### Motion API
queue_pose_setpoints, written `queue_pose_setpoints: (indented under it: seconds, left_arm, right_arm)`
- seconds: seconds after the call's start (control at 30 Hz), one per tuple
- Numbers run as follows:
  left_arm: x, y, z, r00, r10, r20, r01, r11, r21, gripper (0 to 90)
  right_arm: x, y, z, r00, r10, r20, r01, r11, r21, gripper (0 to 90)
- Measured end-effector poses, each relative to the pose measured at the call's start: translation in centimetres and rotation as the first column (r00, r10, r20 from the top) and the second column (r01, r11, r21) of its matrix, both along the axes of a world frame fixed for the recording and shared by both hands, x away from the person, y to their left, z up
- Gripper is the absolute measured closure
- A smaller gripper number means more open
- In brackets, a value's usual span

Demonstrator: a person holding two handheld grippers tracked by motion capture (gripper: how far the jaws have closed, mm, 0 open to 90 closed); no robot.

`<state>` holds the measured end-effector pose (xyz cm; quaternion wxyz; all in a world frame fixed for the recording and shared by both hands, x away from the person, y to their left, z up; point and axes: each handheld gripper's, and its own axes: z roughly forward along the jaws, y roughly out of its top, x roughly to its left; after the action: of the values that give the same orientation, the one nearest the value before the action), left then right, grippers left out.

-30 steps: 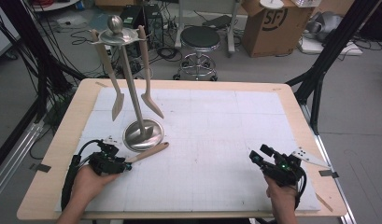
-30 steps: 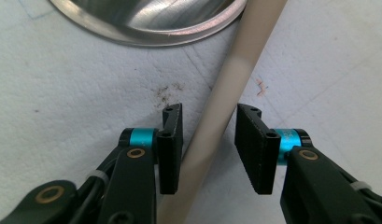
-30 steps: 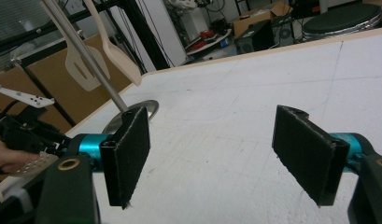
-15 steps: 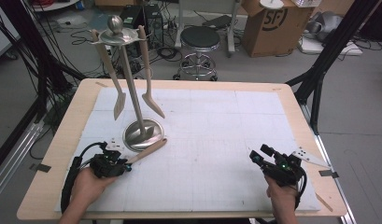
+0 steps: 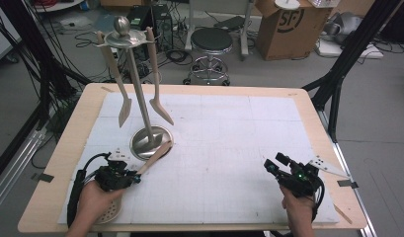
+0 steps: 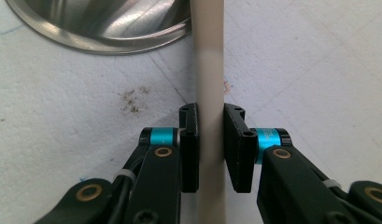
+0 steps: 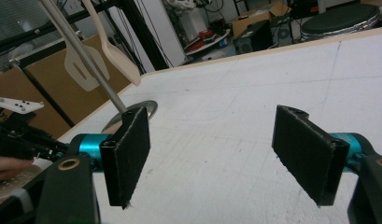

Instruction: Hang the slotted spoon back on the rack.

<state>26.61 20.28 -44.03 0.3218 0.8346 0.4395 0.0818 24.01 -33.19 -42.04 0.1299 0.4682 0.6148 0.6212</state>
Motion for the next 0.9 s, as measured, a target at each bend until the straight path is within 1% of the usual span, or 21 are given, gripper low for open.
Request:
queue_pose_setpoints:
  seconds: [0.03, 0.07, 0.1, 0.13, 0.2, 0.23, 0.3, 0.33, 0.37, 0.4, 0.43, 0.5, 0.53, 0.6, 0.67, 0.7, 0.73, 0.77, 0.8, 0.83, 0.9]
  left_arm:
    - [-0.1, -0.1, -0.1, 1.0000, -0.002, 0.007, 0.002, 1.0000, 0.003, 77.5]
    - [-0.2, -0.3, -0.2, 0.9999, -0.010, 0.012, 0.010, 0.9999, 0.014, 77.5]
    - [-0.2, -0.5, -0.2, 0.9997, -0.016, 0.018, 0.015, 0.9996, 0.024, 77.5]
    - [-0.2, -0.6, -0.2, 0.9997, -0.011, 0.020, 0.010, 0.9995, 0.029, 77.4]
    - [-0.1, -0.5, -0.3, 0.9998, -0.011, 0.015, 0.011, 0.9998, 0.017, 77.1]
    - [-0.2, -0.4, -0.3, 0.9999, -0.001, 0.014, 0.001, 1.0000, 0.007, 77.0]
    - [-0.2, -0.3, -0.5, 0.9998, -0.003, 0.019, 0.003, 1.0000, -0.001, 76.8]
    - [-0.2, -0.2, -0.5, 0.9999, 0.005, 0.013, -0.005, 0.9999, -0.016, 76.8]
    - [-0.1, -0.2, -0.5, 0.9999, 0.003, 0.012, -0.003, 0.9999, -0.014, 76.6]
    - [-0.1, -0.1, -0.5, 0.9999, -0.003, 0.013, 0.003, 0.9999, -0.016, 76.6]
    - [-0.2, -0.1, -0.6, 0.9998, 0.000, 0.018, 0.000, 0.9997, -0.024, 76.6]
    - [-0.4, 0.1, -0.8, 0.9995, 0.002, 0.033, 0.000, 0.9991, -0.041, 76.8]
    - [-0.4, 0.2, -0.8, 0.9995, 0.006, 0.032, -0.004, 0.9989, -0.047, 76.9]
    - [-0.3, 0.1, -0.8, 0.9996, 0.008, 0.027, -0.007, 0.9990, -0.045, 77.3]
    - [-0.2, 0.3, -0.7, 0.9999, 0.011, 0.012, -0.010, 0.9981, -0.061, 77.8]
    - [-0.3, 0.4, -0.7, 0.9998, 0.014, 0.014, -0.013, 0.9974, -0.070, 77.9]
    - [-0.4, 0.5, -0.6, 0.9994, 0.022, 0.029, -0.019, 0.9972, -0.072, 77.9]
    - [-0.6, 0.6, -0.4, 0.9989, 0.025, 0.039, -0.021, 0.9957, -0.091, 78.0]
    - [-0.7, 0.8, -0.3, 0.9988, 0.032, 0.036, -0.027, 0.9905, -0.134, 78.2]
    - [-1.0, 0.8, -0.1, 0.9978, 0.046, 0.047, -0.037, 0.9839, -0.175, 78.2]
    - [-1.4, 1.0, 0.5, 0.9942, 0.061, 0.089, -0.041, 0.9754, -0.217, 78.2]
  right_arm:
    - [0.0, 0.0, 0.0, 1.0000, 0.001, 0.002, -0.001, 1.000, -0.002, 27.0]
    - [0.0, 0.1, 0.0, 1.0000, 0.002, -0.003, -0.002, 1.000, 0.001, 27.0]
    - [0.0, 0.1, 0.0, 1.0000, 0.003, 0.002, -0.003, 1.000, 0.000, 27.0]
    - [0.0, 0.2, 0.0, 1.0000, 0.006, -0.001, -0.006, 1.000, 0.000, 27.0]
    - [0.0, 0.2, 0.0, 1.0000, 0.007, 0.002, -0.007, 1.000, -0.005, 27.0]
    - [0.0, 0.2, 0.0, 1.0000, 0.006, -0.001, -0.006, 1.000, -0.002, 27.0]
    - [0.0, 0.2, 0.0, 1.0000, 0.004, -0.001, -0.004, 1.000, 0.001, 27.0]
    - [0.0, 0.1, 0.0, 1.0000, 0.005, -0.001, -0.005, 1.000, 0.000, 27.0]
    - [0.0, 0.1, 0.0, 1.0000, 0.003, -0.001, -0.003, 1.000, -0.001, 27.0]
    - [0.0, 0.1, 0.0, 1.0000, 0.001, 0.003, -0.001, 1.000, -0.002, 27.0]
    - [0.0, 0.1, 0.0, 1.0000, 0.003, -0.005, -0.003, 1.000, 0.001, 27.1]
    - [0.0, 0.1, 0.0, 1.0000, 0.004, 0.003, -0.004, 1.000, -0.003, 27.0]
    - [0.0, 0.2, 0.0, 1.0000, 0.005, 0.002, -0.005, 1.000, -0.002, 27.0]
    - [0.0, 0.2, 0.0, 1.0000, 0.004, 0.000, -0.004, 1.000, -0.005, 27.0]
    - [0.0, 0.2, 0.0, 1.0000, 0.005, 0.000, -0.005, 1.000, -0.005, 27.0]
    - [0.0, 0.2, 0.0, 1.0000, 0.003, 0.000, -0.003, 1.000, -0.002, 27.0]
    - [0.0, 0.2, 0.0, 1.0000, 0.001, 0.002, -0.001, 1.000, -0.001, 27.0]
    - [0.0, 0.1, 0.0, 1.0000, 0.002, -0.001, -0.002, 1.000, 0.001, 27.0]
    - [0.0, 0.1, 0.0, 1.0000, 0.000, -0.003, 0.000, 1.000, 0.001, 27.0]
    - [0.0, 0.0, 0.0, 1.0000, -0.001, -0.005, 0.001, 1.000, 0.003, 27.0]
    - [0.1, 0.0, -0.1, 1.0000, -0.001, -0.003, 0.001, 1.000, 0.000, 27.0]
